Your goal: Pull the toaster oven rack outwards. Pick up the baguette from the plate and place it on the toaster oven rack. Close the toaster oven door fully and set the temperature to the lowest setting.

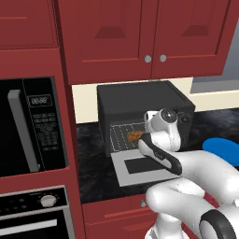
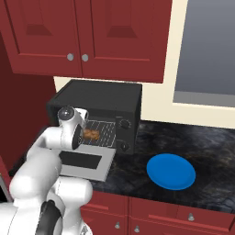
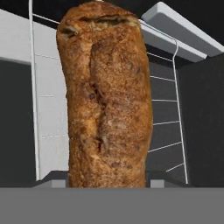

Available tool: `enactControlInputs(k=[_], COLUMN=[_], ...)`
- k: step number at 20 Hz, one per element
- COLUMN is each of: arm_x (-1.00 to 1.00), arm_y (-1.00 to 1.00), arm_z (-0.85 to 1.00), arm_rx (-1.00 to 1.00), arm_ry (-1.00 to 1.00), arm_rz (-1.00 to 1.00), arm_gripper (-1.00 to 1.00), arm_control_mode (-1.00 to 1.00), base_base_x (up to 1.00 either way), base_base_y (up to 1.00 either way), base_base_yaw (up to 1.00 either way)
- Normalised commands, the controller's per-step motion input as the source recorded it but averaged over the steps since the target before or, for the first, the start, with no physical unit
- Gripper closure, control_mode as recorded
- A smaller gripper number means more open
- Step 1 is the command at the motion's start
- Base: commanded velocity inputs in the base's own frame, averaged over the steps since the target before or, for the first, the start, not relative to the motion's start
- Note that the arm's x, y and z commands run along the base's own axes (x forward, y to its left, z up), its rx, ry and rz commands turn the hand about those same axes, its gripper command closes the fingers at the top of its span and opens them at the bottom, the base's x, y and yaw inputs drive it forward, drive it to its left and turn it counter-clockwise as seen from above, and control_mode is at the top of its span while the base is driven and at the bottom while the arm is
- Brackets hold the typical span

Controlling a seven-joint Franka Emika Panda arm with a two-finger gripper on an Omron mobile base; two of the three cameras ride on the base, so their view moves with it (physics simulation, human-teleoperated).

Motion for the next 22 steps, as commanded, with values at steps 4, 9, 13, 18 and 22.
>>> enactControlInputs(k=[4, 9, 13, 18, 22], arm_x=[0.30, 0.31, 0.31, 0.12, 0.00], arm_y=[0.00, 0.00, 0.03, 0.09, 0.02], arm_z=[-0.04, -0.11, -0.10, -0.03, 0.08], arm_rx=[-0.01, -0.02, -0.02, -0.02, 0.00], arm_ry=[0.00, 0.00, 0.00, 0.00, -0.01], arm_rz=[0.00, 0.01, 0.00, 0.00, 0.00], arm_gripper=[1.00, 1.00, 1.00, -1.00, -1.00], arm_control_mode=[-1.00, -1.00, -1.00, -1.00, -1.00], base_base_x=[0.00, 0.00, 0.00, 0.00, 0.00], base_base_y=[0.00, 0.00, 0.00, 0.00, 0.00], base_base_yaw=[0.00, 0.00, 0.00, 0.00, 0.00])
